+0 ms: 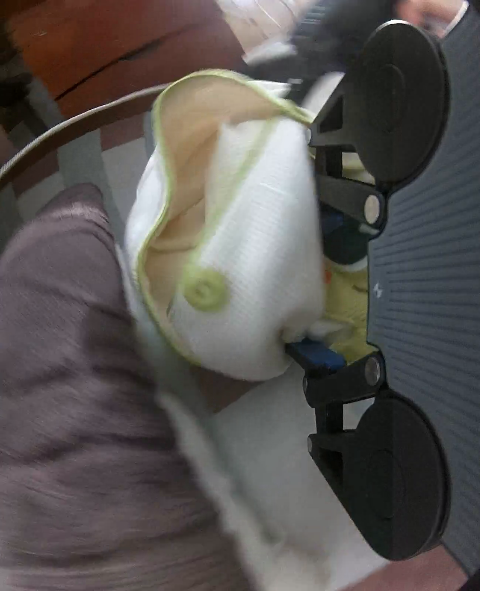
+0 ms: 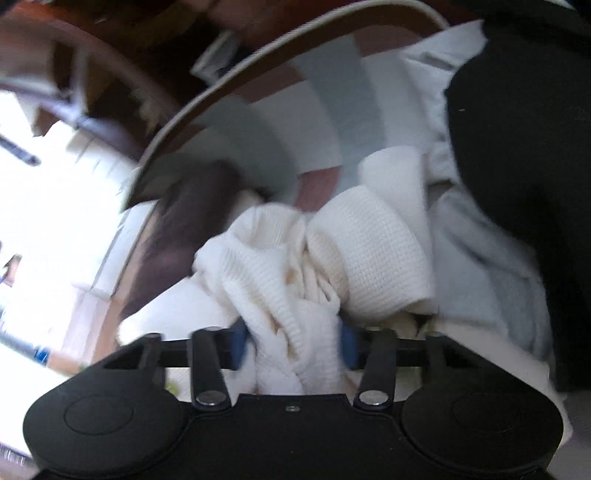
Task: Fold clothes
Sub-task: 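Grasp the white garment with the left gripper while the right gripper grasps another part, then lift the garment with both grippers and carry it onto the open mattress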
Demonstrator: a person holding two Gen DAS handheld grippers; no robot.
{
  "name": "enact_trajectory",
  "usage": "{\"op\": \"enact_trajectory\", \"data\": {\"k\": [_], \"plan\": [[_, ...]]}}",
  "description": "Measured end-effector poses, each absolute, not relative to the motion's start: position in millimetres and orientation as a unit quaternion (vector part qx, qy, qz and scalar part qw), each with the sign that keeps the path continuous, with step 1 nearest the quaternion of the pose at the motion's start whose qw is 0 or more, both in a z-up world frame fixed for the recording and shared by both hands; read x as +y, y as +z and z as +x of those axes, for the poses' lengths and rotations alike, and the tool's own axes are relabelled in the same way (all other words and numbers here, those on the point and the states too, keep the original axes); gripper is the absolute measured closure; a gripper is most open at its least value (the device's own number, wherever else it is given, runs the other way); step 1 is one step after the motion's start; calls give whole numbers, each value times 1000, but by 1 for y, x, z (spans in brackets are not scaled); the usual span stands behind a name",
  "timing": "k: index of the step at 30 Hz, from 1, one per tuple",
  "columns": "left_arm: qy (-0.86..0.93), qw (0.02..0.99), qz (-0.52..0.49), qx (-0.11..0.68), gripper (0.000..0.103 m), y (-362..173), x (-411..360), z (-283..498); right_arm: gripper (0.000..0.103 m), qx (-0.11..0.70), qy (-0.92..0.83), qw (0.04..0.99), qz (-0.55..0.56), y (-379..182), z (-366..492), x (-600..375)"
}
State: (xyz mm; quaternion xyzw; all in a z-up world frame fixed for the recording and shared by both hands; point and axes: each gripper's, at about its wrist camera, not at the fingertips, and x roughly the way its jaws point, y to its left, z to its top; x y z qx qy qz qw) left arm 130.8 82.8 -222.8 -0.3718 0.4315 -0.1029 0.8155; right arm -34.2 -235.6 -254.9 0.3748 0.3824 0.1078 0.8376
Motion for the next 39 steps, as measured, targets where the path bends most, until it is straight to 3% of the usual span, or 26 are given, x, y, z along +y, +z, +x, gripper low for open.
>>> {"op": "enact_trajectory", "data": {"k": [1,2,6,11,13,15,17,20,26,29,31,32,33,36,39], "plan": [[-110,807,-390,429,49,-226,83,128,63,380,124,833,383,-255,-41,-236],[-119,799,-404,430,58,-227,82,124,65,376,140,823,402,-258,-48,-237],[-146,819,-346,434,80,-192,63,99,67,377,183,804,422,-262,-91,-224],[-206,848,-328,362,81,-126,54,43,66,373,298,775,414,-226,-151,-227],[-196,854,-331,349,74,-116,53,30,55,382,290,776,410,-215,-163,-240],[-157,870,-295,362,52,-121,48,29,33,391,215,816,368,-207,-170,-251],[-114,868,-256,410,51,-132,55,32,22,374,102,863,323,-202,-176,-258],[-90,860,-236,443,50,-145,50,33,19,352,46,862,363,-212,-171,-264],[-90,832,-286,468,22,-170,54,44,16,366,2,824,432,-256,-149,-250],[-106,798,-333,491,23,-196,49,63,14,360,-15,834,418,-265,-155,-230],[-142,778,-351,501,25,-209,42,66,13,357,-13,839,411,-269,-161,-219],[-161,768,-358,507,27,-215,38,66,23,361,10,836,413,-270,-163,-219],[-173,762,-367,505,43,-215,37,65,39,363,30,824,433,-273,-165,-222],[-197,755,-394,487,71,-202,40,56,53,361,72,749,550,-290,-173,-236],[-216,766,-396,457,79,-178,46,35,60,374,113,718,575,-283,-169,-227]]}}
